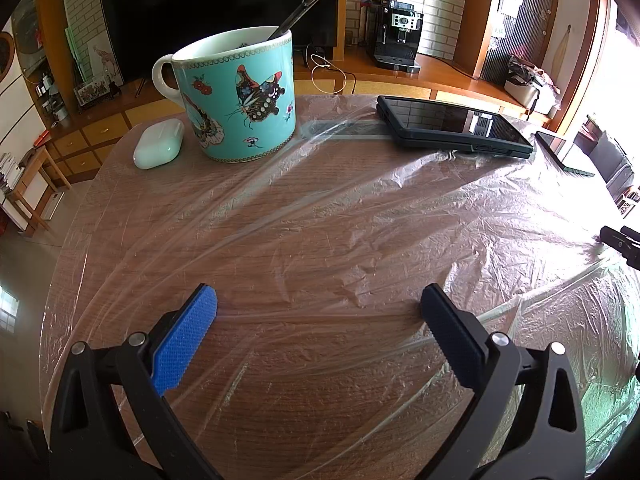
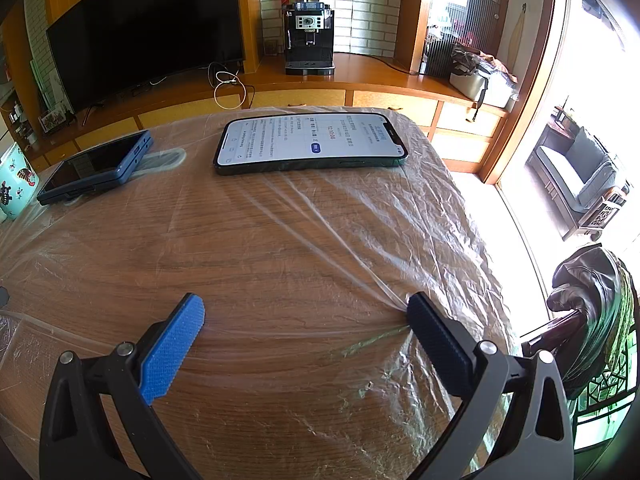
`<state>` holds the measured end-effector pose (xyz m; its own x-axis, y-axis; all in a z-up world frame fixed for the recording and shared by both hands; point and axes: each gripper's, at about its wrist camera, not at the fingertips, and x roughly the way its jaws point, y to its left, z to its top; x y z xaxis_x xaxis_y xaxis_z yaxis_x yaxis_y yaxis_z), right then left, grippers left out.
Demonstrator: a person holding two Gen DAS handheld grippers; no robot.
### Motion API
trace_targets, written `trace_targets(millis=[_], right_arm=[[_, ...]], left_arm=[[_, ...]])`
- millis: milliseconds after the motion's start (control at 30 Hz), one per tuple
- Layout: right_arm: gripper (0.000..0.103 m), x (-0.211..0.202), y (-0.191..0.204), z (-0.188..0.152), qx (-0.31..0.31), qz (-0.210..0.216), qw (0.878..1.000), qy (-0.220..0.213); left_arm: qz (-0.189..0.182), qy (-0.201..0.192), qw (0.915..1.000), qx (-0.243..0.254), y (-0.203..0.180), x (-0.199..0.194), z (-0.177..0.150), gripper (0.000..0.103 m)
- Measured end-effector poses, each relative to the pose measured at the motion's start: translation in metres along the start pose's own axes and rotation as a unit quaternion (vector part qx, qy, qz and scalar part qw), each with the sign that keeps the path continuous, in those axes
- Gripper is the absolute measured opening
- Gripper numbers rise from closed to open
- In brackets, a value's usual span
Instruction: Collect trash
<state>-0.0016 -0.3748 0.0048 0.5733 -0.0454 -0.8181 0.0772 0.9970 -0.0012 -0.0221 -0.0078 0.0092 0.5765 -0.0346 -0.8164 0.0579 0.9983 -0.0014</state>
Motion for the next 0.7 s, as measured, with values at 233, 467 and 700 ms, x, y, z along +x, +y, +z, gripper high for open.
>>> trace_targets(millis=[233, 467, 700], right_arm=[[0.099, 0.0004, -0.0004, 0.0001, 0.000, 0.000, 1.000, 0.000], [0.099, 0.0002, -0.0003, 0.0000, 0.000, 0.000, 1.000, 0.000], [0.099, -0.0002, -0.0001, -0.0001, 0.000, 0.000, 1.000, 0.000]], left_arm=[[0.001, 0.000, 1.0000, -0.001, 0.0022, -0.0021, -0.0018, 0.102], [0.001, 0.000, 1.0000, -0.001, 0.0022, -0.0020, -0.0015, 0.101], [0.001, 0.000, 1.0000, -0.001, 0.0020, -0.0029, -0.0023, 0.101]])
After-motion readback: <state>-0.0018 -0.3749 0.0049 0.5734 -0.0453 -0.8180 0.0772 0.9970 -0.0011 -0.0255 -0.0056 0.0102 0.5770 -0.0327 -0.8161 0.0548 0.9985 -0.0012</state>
